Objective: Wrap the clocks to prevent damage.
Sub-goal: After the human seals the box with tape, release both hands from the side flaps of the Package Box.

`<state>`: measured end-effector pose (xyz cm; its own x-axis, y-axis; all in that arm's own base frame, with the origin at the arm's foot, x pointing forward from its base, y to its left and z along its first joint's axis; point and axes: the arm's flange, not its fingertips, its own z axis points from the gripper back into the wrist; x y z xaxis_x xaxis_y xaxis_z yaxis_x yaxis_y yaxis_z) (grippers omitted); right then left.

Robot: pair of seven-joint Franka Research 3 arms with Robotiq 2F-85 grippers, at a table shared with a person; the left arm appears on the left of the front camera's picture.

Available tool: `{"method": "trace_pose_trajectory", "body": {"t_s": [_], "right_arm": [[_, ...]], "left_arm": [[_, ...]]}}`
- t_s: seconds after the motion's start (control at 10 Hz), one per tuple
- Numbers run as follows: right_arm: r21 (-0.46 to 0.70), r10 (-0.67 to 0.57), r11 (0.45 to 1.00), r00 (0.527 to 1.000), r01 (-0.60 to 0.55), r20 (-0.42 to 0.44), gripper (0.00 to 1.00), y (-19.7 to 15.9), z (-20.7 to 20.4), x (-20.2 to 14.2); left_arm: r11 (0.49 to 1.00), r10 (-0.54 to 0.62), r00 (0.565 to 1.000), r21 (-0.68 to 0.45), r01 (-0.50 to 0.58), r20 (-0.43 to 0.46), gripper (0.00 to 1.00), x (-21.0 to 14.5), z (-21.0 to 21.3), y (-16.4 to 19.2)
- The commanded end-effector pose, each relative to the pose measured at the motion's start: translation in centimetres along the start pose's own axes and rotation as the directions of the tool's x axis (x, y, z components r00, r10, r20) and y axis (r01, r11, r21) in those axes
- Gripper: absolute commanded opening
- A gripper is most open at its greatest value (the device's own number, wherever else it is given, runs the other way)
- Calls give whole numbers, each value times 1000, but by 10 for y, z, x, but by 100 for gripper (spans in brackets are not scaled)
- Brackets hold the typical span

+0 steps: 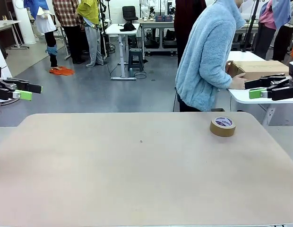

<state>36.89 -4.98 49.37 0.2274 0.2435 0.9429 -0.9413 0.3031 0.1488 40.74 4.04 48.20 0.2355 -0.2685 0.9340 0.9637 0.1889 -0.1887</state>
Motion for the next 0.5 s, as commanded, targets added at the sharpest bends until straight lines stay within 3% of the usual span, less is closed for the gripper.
{"method": "trace_pose_trajectory", "body": {"t_s": [0.0, 0.4], "right_arm": [[10, -11, 1000, 1000, 11, 1, 100, 0, 3, 0], [10, -11, 1000, 1000, 11, 1, 100, 0, 3, 0]], "left_arm": [[1000, 2, 1000, -3, -2, 8, 100, 0, 1, 0], [1000, 2, 1000, -3, -2, 8, 100, 0, 1, 0]]}}
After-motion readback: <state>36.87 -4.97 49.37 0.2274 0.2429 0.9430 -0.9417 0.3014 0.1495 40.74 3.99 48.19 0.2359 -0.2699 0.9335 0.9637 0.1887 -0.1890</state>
